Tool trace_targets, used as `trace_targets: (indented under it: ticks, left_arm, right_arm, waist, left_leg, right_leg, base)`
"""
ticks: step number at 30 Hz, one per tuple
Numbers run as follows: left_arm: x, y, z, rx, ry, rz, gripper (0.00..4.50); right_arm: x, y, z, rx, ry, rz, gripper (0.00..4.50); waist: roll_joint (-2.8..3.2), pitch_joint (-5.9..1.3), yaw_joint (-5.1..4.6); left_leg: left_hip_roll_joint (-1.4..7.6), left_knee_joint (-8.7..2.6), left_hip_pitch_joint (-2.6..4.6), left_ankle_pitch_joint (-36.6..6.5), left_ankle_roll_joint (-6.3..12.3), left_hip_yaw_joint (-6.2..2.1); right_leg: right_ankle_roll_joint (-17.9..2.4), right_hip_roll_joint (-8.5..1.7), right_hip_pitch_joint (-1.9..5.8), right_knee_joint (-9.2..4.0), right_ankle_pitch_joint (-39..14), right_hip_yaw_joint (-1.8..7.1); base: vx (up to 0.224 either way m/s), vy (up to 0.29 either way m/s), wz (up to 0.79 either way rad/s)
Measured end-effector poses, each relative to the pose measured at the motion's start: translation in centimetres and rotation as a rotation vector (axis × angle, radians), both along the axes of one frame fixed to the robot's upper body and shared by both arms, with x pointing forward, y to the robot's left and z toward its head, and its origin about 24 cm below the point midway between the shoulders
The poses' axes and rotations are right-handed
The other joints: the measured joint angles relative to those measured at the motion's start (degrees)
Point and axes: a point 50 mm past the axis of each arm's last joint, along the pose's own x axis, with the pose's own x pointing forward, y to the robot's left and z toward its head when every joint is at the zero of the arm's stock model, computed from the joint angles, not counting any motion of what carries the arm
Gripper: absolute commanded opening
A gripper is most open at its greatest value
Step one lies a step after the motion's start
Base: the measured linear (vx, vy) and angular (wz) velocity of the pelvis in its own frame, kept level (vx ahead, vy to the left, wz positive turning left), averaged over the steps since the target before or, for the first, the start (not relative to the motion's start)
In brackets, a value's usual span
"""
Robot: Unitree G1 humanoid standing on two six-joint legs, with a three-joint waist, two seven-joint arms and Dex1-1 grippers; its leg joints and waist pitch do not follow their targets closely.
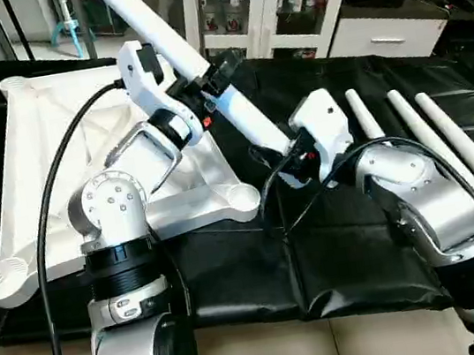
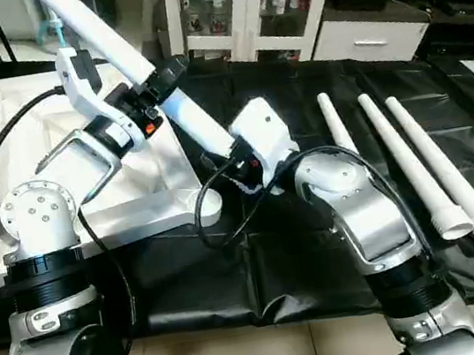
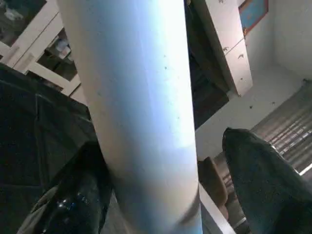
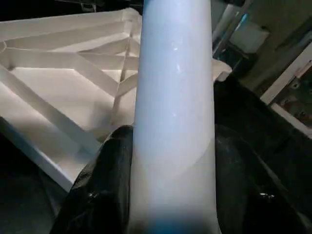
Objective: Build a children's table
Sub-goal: Pick table leg
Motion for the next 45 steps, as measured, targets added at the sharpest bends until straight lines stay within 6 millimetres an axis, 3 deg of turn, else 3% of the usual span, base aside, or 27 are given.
trace_targets:
  ticks: [19,22,28,33,36,41,45]
  left_arm:
    - [0.3,0.0,-0.3,-0.016,0.016,0.029,2.06]
    - [0.3,0.0,-0.3,-0.024,0.016,0.026,1.92]
    - [0.5,0.7,-0.3,-0.019,0.016,0.062,1.84]
    - [0.9,1.8,-0.6,0.022,0.022,0.108,1.84]
    - [1.1,2.5,-0.6,0.056,0.015,0.136,1.84]
    - [1.1,3.4,-0.4,0.099,-0.016,0.13,1.84]
    - [0.8,2.7,-0.2,0.142,-0.037,0.044,1.84]
  right_arm:
    - [0.3,0.2,0.0,-0.008,-0.02,-0.018,1.91]
    - [0.3,0.3,0.1,-0.009,-0.023,-0.018,2.61]
    - [0.2,0.6,0.1,0.018,-0.01,0.011,3.12]
    - [-1.0,0.9,2.0,0.22,0.018,0.167,3.54]
    - [-1.3,0.0,3.2,0.286,0.015,0.192,3.85]
    - [0.5,-4.7,5.6,0.38,-0.013,0.046,4.0]
    - [1.1,-6.7,5.3,0.366,0.026,-0.009,4.0]
  waist:
    - [-0.21,-0.01,0.0]
    - [-0.21,-0.01,0.0]
    - [-0.2,-0.01,-0.06]
    - [-0.2,-0.01,0.04]
    - [-0.2,-0.01,0.13]
    - [-0.2,-0.01,0.15]
    - [-0.2,-0.01,0.16]
  left_leg:
    - [0.0,0.02,-0.01,0.02,-0.01,0.0]
    - [0.0,0.03,0.0,0.02,-0.01,0.0]
    - [0.0,0.03,0.0,0.03,-0.02,-0.01]
    - [0.0,0.03,-0.01,0.02,-0.01,-0.02]
    - [0.0,0.06,0.0,0.04,0.0,-0.03]
    - [0.0,0.09,0.0,0.24,-0.07,-0.03]
    - [0.02,0.08,0.01,0.32,-0.19,-0.03]
  right_leg:
    - [0.04,0.0,0.0,-0.01,0.07,0.01]
    - [0.04,0.0,0.01,-0.01,0.08,0.01]
    - [0.05,0.0,0.01,-0.01,0.1,0.01]
    - [0.06,0.0,0.02,-0.02,0.1,0.0]
    - [0.05,0.0,0.04,-0.03,0.14,0.0]
    - [0.01,-0.01,0.05,-0.03,0.34,-0.01]
    - [0.02,-0.01,0.06,-0.02,0.37,-0.04]
  base:
    - [0.0,0.0,0.0]
    - [0.0,0.0,0.0]
    - [0.0,0.0,0.0]
    - [0.0,0.0,0.0]
    - [0.0,0.0,0.0]
    - [0.0,0.0,0.0]
    - [0.0,0.0,0.0]
